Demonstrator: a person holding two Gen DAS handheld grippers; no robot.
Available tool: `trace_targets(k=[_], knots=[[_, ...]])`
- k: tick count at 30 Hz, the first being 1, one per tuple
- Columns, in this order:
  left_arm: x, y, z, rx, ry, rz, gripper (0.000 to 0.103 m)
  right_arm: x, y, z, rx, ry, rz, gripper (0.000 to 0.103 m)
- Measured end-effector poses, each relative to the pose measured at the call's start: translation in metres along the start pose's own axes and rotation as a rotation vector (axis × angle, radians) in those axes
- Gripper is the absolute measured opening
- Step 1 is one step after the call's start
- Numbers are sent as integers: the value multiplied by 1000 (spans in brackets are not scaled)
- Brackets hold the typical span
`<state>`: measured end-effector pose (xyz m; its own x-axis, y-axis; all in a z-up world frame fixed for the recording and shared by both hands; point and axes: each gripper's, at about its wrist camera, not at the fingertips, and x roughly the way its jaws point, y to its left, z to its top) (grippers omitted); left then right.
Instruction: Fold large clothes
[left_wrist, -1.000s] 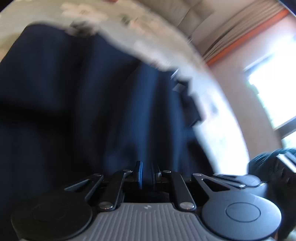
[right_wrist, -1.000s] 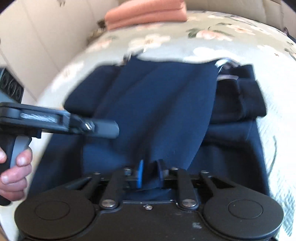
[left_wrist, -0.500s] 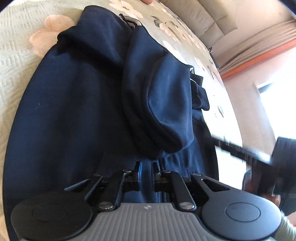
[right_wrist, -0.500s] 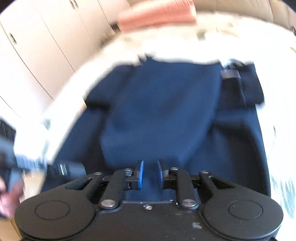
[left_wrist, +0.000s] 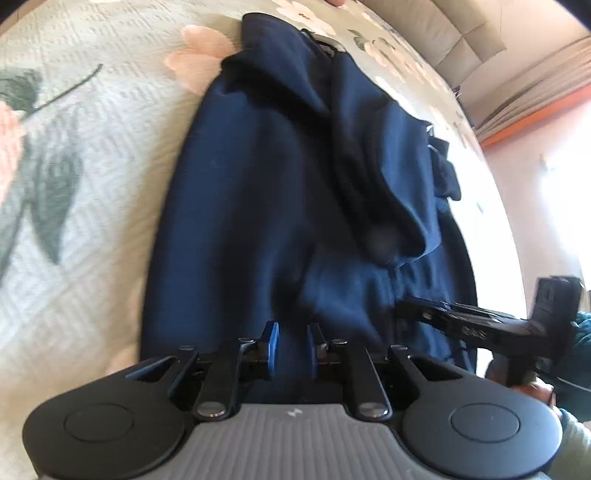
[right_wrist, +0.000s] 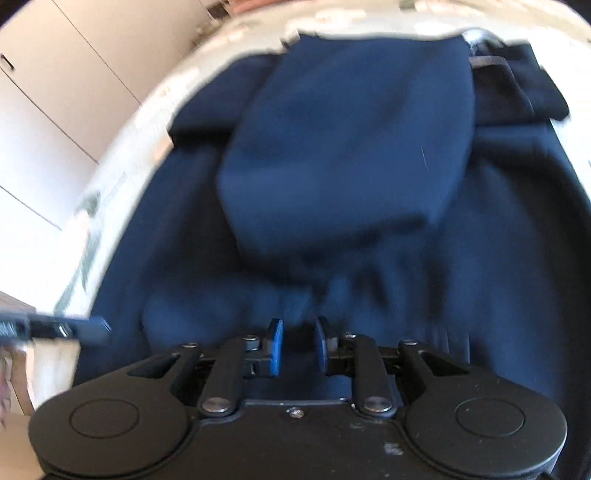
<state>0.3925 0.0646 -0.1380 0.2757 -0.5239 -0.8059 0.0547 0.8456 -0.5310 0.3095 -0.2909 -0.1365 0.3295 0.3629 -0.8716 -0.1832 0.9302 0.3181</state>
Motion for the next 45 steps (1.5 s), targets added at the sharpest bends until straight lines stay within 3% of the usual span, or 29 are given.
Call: trace_targets(k=[3,7,12,14,16,20,23,25,27,30,33,39,45], knots=[[-4,1,-2,21,-3,26,17,-22,0,-15,-11,-44,-62,24],[-8,0,-3,56,-14,79,20,-50,-23,-30,41,-106,-237,28],[-6,3,-1,71,-15,100,21,-77,-73,-44,180,-177,-446,47],[-6,1,0,91,-27,115,21,-84,-94,-46,217,-203,-555,47],[-6,-1,3,100,-36,116,22,-90,-123,-51,291,-218,-606,47],[-8,2,3,103,-30,155,29,-104,-163,-55,463,-228,-589,55],[-13,10,0,76,-10,176,31,-111,-174,-67,504,-202,-584,55],[-18,15,-6,66,15,174,33,-116,-178,-76,523,-157,-500,55],[-22,18,-13,76,47,193,34,-117,-169,-86,509,-101,-404,56],[-29,25,-25,60,88,214,36,-118,-147,-100,466,-15,-323,71],[-33,34,-35,19,120,206,37,-116,-125,-115,456,45,-253,73],[-36,43,-54,-47,156,165,39,-115,-91,-154,429,158,-235,73],[-42,39,-72,-72,119,192,39,-112,-78,-171,460,156,-248,77]])
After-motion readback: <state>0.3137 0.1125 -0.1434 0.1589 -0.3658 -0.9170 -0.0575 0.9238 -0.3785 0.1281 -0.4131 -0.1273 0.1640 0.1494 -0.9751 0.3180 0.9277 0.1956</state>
